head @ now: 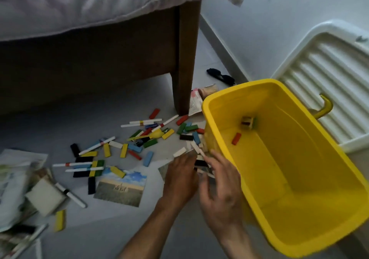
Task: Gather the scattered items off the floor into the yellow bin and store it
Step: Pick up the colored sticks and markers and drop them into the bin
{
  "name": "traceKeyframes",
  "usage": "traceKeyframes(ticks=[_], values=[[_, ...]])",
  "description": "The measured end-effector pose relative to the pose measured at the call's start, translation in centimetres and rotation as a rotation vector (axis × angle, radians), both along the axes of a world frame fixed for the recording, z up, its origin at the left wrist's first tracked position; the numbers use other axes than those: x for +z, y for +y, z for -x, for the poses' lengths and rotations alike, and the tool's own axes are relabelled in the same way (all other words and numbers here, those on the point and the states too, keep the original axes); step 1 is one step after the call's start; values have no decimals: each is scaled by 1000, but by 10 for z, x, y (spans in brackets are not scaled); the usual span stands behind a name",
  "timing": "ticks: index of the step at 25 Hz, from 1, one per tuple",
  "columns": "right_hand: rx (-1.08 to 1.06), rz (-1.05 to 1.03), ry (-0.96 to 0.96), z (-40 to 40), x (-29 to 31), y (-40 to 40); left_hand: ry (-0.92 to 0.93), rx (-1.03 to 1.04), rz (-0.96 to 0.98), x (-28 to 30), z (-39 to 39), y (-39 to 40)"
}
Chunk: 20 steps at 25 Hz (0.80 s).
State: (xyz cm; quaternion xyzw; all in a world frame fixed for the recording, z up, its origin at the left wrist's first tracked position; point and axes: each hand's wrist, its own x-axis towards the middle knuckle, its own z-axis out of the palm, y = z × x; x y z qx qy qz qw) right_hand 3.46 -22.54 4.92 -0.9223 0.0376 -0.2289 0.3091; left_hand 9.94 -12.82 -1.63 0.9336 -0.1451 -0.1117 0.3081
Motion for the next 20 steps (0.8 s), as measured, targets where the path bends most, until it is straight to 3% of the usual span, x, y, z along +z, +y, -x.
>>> traceKeyframes(ticks=[4,7,9,12,16,20], values=[[126,88,177,-27,-59,18,217,-75,-21,-34,-9,7],[-22,175,603,-42,-97,9,142,-196,-322,-48,-2,17],[-42,267,798,-39,-121,6,136,-198,-407,-54,7,26],[-3,311,799,-35,-146,5,188,-115,-385,-61,15,38],[-23,180,759,-35,-150,6,306,-31,-306,-58,15,50],[-47,176,576,-38,-137,5,374,296,-126,-46,13,53]])
